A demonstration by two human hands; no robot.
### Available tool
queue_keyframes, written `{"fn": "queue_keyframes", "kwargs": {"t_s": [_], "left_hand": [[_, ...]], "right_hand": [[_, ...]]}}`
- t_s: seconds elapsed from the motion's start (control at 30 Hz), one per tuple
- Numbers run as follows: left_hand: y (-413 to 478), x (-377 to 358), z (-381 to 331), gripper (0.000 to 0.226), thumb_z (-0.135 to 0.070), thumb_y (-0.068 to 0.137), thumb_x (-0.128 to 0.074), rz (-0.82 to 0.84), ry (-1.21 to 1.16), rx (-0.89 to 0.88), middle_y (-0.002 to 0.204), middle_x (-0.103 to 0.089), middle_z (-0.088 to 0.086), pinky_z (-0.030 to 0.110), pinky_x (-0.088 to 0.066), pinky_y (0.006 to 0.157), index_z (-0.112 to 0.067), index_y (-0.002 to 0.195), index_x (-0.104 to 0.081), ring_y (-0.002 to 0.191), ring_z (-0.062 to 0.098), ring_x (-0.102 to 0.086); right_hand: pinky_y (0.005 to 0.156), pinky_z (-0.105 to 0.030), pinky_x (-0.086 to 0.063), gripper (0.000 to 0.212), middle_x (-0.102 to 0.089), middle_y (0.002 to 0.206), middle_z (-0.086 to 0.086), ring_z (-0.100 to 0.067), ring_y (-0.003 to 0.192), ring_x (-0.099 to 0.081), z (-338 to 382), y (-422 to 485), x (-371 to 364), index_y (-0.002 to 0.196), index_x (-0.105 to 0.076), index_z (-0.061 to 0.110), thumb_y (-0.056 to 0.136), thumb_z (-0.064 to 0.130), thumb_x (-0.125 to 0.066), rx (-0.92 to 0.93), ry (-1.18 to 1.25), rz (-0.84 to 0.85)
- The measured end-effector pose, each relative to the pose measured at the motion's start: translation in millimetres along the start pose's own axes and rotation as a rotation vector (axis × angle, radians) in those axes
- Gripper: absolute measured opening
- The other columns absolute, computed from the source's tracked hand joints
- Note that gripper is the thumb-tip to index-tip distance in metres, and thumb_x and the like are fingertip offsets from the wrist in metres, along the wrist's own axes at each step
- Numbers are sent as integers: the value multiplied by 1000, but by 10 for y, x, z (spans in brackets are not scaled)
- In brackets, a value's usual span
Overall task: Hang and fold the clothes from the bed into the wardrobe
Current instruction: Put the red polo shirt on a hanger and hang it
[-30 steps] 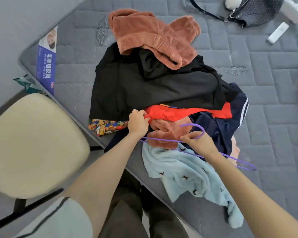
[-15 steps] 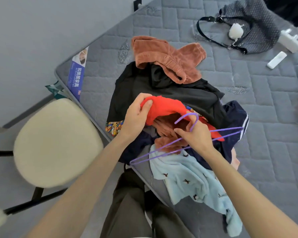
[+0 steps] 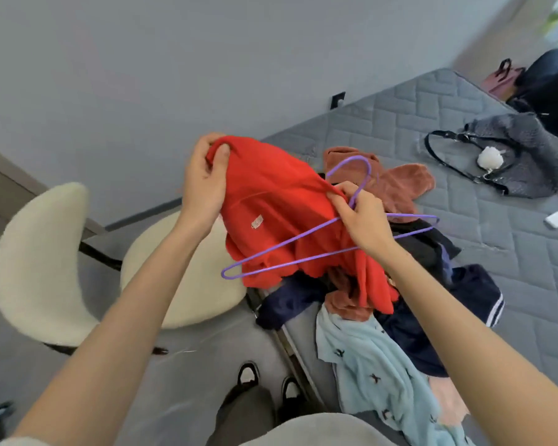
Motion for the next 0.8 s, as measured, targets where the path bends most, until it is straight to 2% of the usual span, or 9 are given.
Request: {"fn": "queue_keyframes", "kwargs": {"t_s": [0.1, 0.17, 0.3, 0.37, 0.47, 0.53, 0.63, 0.73, 0.8], "left_hand": [[-105, 673, -29, 15, -13, 100, -44, -71, 143, -41, 90, -57, -19, 10, -40, 82, -25, 100, -54, 83, -13, -52], [-211, 1102, -37, 15, -15, 100, -44, -91, 247, -60, 89, -57, -21, 8, -39, 81, -27, 98, -53, 84, -15, -52], [-392, 1901, -77, 12, -18, 102, -43, -106, 392, -54, 91, -58, -13, 1, -35, 75, -24, 105, -53, 81, -18, -51], [-482, 2243, -82, 14, -24, 102, -41, -108, 496, -34, 89, -59, -10, 6, -38, 71, -22, 106, -54, 77, -10, -52], [-577, 2718, -80, 19, -29, 102, -41, -121, 576, 47, 92, -63, -4, 24, -40, 76, -18, 107, -56, 83, 8, -55], [-599, 3003, -87, 17, -27, 101, -43, -112, 551, 116, 94, -61, 0, 24, -39, 76, -15, 103, -57, 86, 12, -54], [-623, 3336, -126, 16, -22, 101, -46, -136, 370, 219, 88, -58, -3, 8, -38, 65, -18, 93, -59, 78, 5, -51], [-604, 3526, -232, 19, -22, 101, -46, -168, 221, 241, 79, -56, -7, 7, -40, 60, -23, 86, -58, 62, -7, -51], [-542, 3602, -317, 18, -23, 101, -46, -182, 209, 223, 76, -55, -7, 13, -41, 59, -22, 88, -57, 60, -3, -50]], "right_hand": [[62, -30, -37, 15, -53, 58, 11, -2, 59, -47, 458, 46, -227, 84, -62, 26, 97, 30, -54, 73, 66, 70], [61, -28, -36, 17, -51, 58, 12, -2, 57, -44, 768, 59, -398, 85, -63, 25, 97, 31, -53, 115, 107, 93], [61, -24, -34, 16, -53, 61, 7, 0, 60, -42, 1492, 109, -757, 85, -63, 22, 97, 25, -53, 182, 216, 127], [62, -23, -35, 17, -55, 69, -8, -5, 65, -43, 1837, 124, -949, 86, -65, 14, 96, 22, -54, 199, 256, 163], [61, -23, -34, 21, -50, 69, -4, -6, 64, -41, 2313, 110, -1230, 85, -64, 7, 96, 21, -54, 266, 270, 238], [60, -21, -35, 18, -51, 65, 3, -6, 63, -43, 2562, 92, -1428, 80, -62, 16, 96, 20, -54, 311, 232, 316], [58, -21, -34, 29, -47, 58, 14, -3, 59, -44, 2792, 55, -1715, 68, -53, 28, 96, 23, -55, 366, 97, 406], [71, -35, -41, 26, -53, 69, 1, -18, 74, -52, 2855, 22, -1998, 70, -51, 27, 96, 27, -54, 373, -133, 498], [86, -42, -45, 18, -61, 91, -9, -23, 92, -56, 2872, -45, -2169, 80, -56, 24, 97, 26, -51, 365, -279, 569]]}}
Point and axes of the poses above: each hand's wrist, its own y-axis towards the middle knuckle, its own x-axis out of the back of the hand, z = x × y, the point moved 4 cm from there along y, towards the middle knuckle
